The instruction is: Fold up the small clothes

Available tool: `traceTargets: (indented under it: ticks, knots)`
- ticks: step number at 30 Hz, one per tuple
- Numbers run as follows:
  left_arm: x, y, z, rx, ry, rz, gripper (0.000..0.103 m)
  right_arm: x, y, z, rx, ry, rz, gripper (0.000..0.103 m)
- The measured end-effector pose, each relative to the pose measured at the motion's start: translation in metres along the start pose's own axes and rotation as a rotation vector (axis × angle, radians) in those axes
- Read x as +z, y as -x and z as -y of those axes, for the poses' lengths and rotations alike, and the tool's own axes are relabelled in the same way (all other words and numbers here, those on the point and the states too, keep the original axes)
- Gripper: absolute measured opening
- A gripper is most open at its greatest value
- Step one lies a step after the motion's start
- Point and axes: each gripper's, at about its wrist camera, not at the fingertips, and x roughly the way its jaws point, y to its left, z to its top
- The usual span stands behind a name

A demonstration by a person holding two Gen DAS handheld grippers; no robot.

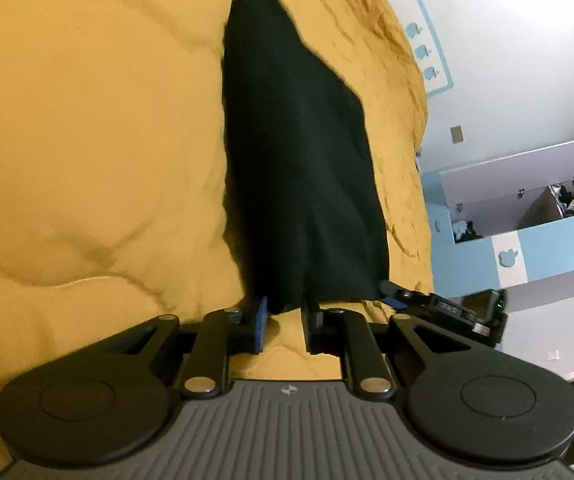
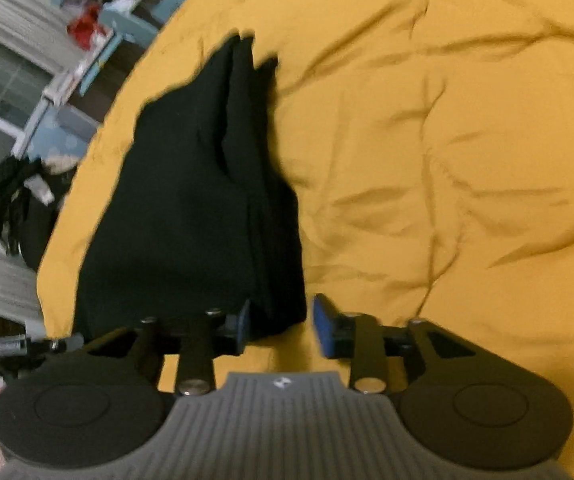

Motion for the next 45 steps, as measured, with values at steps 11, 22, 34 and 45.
traceTargets:
  ticks: [11,22,34,45]
  knots:
    - [-0.003,-0.025,0.061,-0.007,-0.272,0.174,0.030,0.059,0.016,-0.084,0.133,0.201,0.314,0.054]
    - [-0.021,-0.058,0.011,0.072,-0.196,0.134,0.021,0.161,-0.123,-0.047,0.034,0.028,0.324,0.050]
    - [-0.026,-0.021,0.031,0.010,-0.243,0.243,0.031,0.104,-0.054,-0.057,0.100,0.047,0.354,0.058]
    - [-0.033,-0.041,0.022,0.100,-0.266,0.224,0.042,-0.017,-0.010,-0.055,-0.099,0.111,0.289,0.064]
